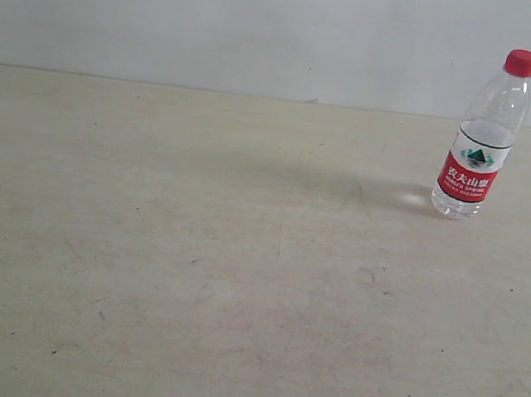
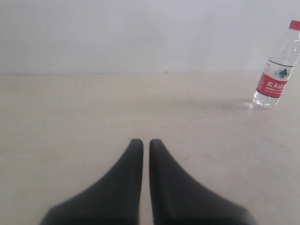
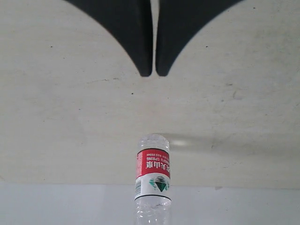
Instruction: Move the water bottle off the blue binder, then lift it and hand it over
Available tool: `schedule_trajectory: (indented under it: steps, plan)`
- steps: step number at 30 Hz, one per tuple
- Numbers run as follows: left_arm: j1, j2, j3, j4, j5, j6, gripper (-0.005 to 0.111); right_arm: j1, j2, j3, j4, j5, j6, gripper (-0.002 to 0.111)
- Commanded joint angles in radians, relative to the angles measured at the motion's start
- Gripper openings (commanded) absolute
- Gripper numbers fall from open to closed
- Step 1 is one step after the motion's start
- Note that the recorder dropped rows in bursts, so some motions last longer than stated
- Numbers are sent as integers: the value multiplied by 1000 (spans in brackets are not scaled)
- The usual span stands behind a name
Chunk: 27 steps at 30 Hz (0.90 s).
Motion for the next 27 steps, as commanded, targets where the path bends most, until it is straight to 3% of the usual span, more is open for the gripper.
schedule_trajectory:
  steps: [1,2,4,6,9,12,15,18,20,24,27]
  plan:
    - [68,-1,4,15,43,-8,5,0,-4,-1,1,-11,0,0]
    - [184,-1,4,5,32,-8,5,0,-4,-1,1,-11,0,0]
    - [305,-1,4,12,48,11,5,0,-4,-1,1,-11,0,0]
    - [346,-1,4,17,89,122,5,0,-4,-1,1,-11,0,0]
    - [346,-1,4,12,111,214,5,0,-4,-1,1,-11,0,0]
    - [346,-1,4,-16,94,120,5,0,-4,-1,0,-9,0,0]
    - [287,-1,4,-6,-103,106,5,0,-4,-1,0,-9,0,0]
    - [271,-1,4,-10,-218,112,5,0,-4,-1,0,-9,0,0]
    - [264,-1,4,-55,-190,154,5,0,-4,-1,0,-9,0,0]
    - [262,-1,4,-221,-30,400,5,0,-4,-1,0,-9,0,0]
    - [262,-1,4,-224,67,438,5,0,-4,-1,0,-9,0,0]
